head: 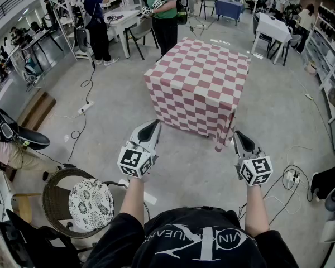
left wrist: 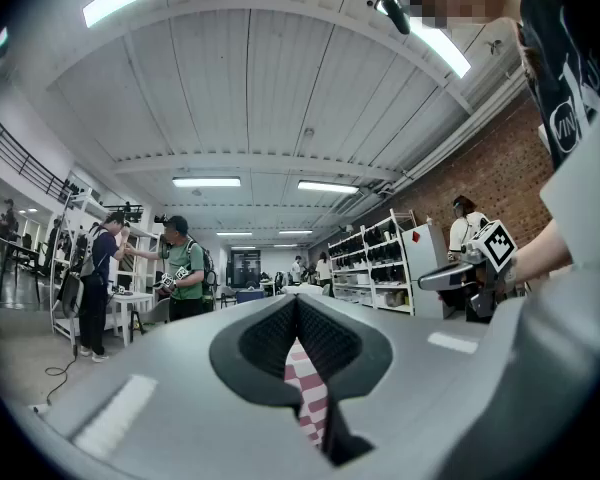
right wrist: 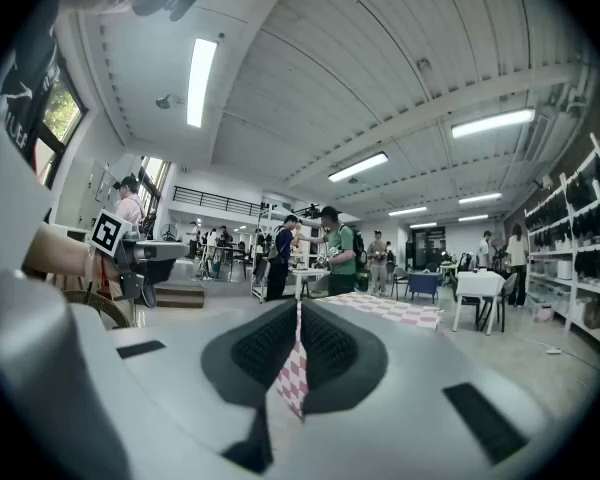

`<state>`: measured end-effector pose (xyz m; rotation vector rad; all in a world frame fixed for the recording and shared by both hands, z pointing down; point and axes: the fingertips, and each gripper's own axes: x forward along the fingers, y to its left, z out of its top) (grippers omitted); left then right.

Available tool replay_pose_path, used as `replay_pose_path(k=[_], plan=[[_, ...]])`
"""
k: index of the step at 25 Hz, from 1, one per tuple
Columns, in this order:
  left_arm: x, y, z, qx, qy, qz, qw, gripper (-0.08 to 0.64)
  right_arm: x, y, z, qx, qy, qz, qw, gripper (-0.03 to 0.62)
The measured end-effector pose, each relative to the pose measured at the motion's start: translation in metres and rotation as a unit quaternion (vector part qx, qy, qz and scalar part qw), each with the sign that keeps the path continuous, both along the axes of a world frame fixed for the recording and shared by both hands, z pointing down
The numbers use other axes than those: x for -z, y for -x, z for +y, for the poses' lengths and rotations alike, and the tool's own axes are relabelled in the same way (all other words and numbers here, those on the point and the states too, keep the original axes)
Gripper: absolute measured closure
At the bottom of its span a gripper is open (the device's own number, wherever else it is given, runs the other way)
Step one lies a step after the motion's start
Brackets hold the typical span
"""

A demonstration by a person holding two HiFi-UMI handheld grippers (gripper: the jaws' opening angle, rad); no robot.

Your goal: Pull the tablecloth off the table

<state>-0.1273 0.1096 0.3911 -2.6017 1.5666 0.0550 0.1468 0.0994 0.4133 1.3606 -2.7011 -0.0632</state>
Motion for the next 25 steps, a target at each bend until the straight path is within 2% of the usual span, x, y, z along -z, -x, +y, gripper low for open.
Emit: replay_pose_path(k=[5,10,19,25], plan=[[0.004,0.016,-0.014,0.032,-0.008,0.003,0.9994,0.549,0.006,-0.004,-0.010,-0.016,-0.015,0.000,1.000,0.571],[-0.005,0.026,-0.020,0.046,0.002,0.004,0.9989,0.549,-0.003,-0.008,-0.016,-0.028,-0.007,-0.009,1.000,0.573],[-0.021,0.040,-0.024,0.055,0.027,0.011,0.9981,0.549,-0.017,-0.006,-0.021,-0.035,0.011,-0.005,0.999,0.577],[-0.034,0.036,-0.035,0.056,0.032,0.020,0.9977,0.549,-0.031,-0.017,-0.028,-0.032,0.021,0.003,0.999,0.576]])
